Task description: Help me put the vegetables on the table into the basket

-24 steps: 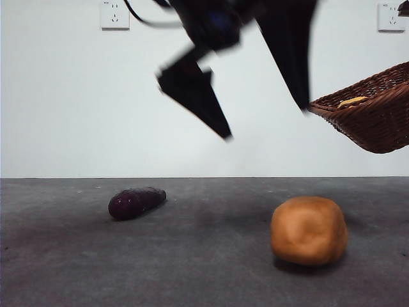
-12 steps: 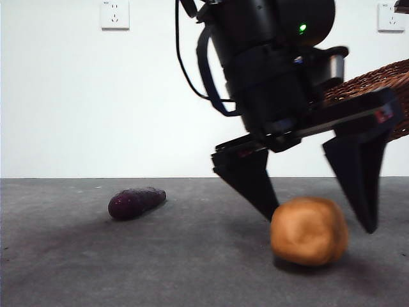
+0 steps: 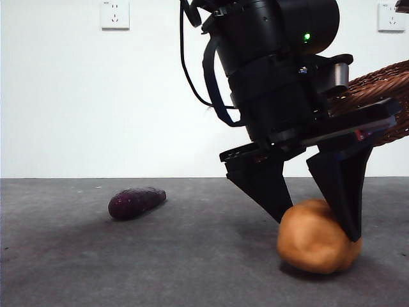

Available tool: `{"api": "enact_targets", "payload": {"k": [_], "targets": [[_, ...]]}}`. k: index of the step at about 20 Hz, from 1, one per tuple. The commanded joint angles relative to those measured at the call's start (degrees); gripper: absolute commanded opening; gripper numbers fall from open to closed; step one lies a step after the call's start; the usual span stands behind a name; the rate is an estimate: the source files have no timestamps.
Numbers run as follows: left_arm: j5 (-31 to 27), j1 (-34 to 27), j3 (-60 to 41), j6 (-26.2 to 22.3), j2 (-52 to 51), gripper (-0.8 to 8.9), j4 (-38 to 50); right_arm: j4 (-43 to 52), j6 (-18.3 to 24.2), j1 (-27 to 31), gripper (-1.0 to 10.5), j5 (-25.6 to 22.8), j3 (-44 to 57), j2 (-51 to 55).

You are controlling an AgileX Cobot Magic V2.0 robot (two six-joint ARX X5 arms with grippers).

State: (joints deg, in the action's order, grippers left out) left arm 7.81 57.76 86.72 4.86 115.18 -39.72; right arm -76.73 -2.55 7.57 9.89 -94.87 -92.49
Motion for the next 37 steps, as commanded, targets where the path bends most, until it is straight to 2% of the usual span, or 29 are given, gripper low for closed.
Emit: {"api": "enact_targets", "payload": {"k": [1, 5, 11, 15, 18, 23, 25, 27, 31, 32, 34, 35, 37], "targets": [[-0.2, -0.6, -0.4, -0.5, -0.4, -0.09, -0.5, 0.1, 0.2, 0.0, -0.1, 0.6, 0.2, 0.5], [-0.1, -0.8, -0.4, -0.4, -6.5, -0.09, -3.1, 0.2, 0.3, 0.0, -0.1, 0.6, 0.3, 0.5], [-0.2, 1.3, -0.4, 1.2, -21.9, -0.09, -10.8, 0.3, 0.1, -2.0, -0.1, 0.6, 0.3, 0.5], [-0.4, 3.1, -0.4, 1.2, -27.9, -0.09, -6.9, -0.1, 0.1, -6.6, -0.1, 0.6, 0.3, 0.5], [-0.4, 3.2, -0.4, 1.6, -28.3, -0.09, -3.9, -0.8, 0.0, -11.7, -0.1, 0.6, 0.3, 0.5], [-4.1, 3.2, -0.4, 1.6, -26.8, -0.09, -3.9, -1.1, -0.6, -20.7, -0.1, 0.6, 0.3, 0.5], [-8.8, 3.2, -0.4, 3.1, -26.5, -0.09, -3.8, -1.2, -1.5, -23.6, -0.1, 0.6, 0.3, 0.5], [-12.5, 3.1, -0.4, 3.9, -26.4, -0.08, -3.8, -1.0, -2.0, -25.5, -0.1, 0.6, 0.3, 0.5], [-12.5, 2.4, -0.4, 4.0, -26.1, 0.05, -3.9, -1.4, -2.0, -28.6, -0.1, 0.7, 0.3, 0.5], [-11.5, 2.4, -0.4, 4.2, -25.9, 0.59, -3.9, -1.3, -2.0, -29.0, -0.1, 0.7, 0.3, 0.5], [-7.7, 2.4, -0.4, 5.2, -25.1, 3.94, -3.9, -1.3, -2.0, -29.4, -0.1, 1.1, 0.3, 0.5], [-7.2, 2.4, -0.4, 5.2, -24.3, 5.31, -3.7, -1.3, -2.0, -29.4, -0.1, 1.2, 0.3, 0.5], [-7.2, 2.5, -0.4, 5.1, -23.6, 5.68, -3.8, -1.3, -2.4, -29.4, -0.1, 1.2, 0.3, 0.5]]}}
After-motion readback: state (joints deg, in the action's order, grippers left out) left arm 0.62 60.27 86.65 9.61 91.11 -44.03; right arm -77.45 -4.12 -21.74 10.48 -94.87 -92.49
